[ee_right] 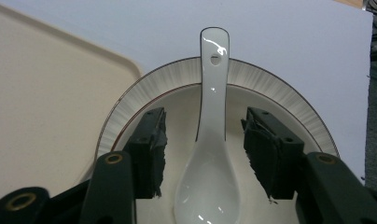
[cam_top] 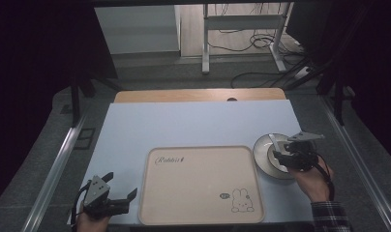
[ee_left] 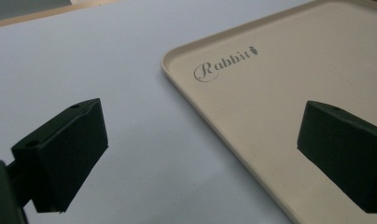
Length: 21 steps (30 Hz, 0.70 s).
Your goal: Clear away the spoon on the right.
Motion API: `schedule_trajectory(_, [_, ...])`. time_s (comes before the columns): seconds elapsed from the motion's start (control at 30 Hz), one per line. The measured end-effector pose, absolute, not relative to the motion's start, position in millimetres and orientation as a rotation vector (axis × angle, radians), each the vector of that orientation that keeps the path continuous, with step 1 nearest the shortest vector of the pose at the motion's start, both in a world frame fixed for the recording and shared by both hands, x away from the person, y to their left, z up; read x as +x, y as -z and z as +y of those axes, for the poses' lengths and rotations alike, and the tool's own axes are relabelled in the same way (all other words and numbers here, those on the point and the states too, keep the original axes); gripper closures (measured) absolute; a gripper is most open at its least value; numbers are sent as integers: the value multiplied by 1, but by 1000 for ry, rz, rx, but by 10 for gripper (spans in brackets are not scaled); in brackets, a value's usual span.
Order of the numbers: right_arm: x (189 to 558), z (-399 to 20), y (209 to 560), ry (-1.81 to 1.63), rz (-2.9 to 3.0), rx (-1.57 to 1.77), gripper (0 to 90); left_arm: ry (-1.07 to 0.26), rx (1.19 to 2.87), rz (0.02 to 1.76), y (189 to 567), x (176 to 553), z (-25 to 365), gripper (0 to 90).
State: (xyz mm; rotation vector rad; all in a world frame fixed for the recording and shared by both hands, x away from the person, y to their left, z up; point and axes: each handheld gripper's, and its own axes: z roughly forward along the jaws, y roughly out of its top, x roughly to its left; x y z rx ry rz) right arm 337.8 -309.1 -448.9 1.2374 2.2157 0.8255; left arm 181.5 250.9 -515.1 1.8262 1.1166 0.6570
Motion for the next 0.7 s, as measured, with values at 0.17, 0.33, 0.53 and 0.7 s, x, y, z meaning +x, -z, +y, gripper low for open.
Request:
schedule_trajectory(0.17, [345,-308,453,-797,2226,1248,545,-656,1825,1118,515,181,251,17])
schedule_trajectory(0.33, [349,-307,456,-787,2240,1242,567,-655,1826,1121,515,182,251,18])
schedule_trajectory(0.53, [354,-305,458,-773,2247,1238,607,-655,1826,1123,515,181,252,19])
schedule_trajectory(0.7, [356,-305,461,-766,2252,1248,630,-655,1827,1123,515,181,252,20])
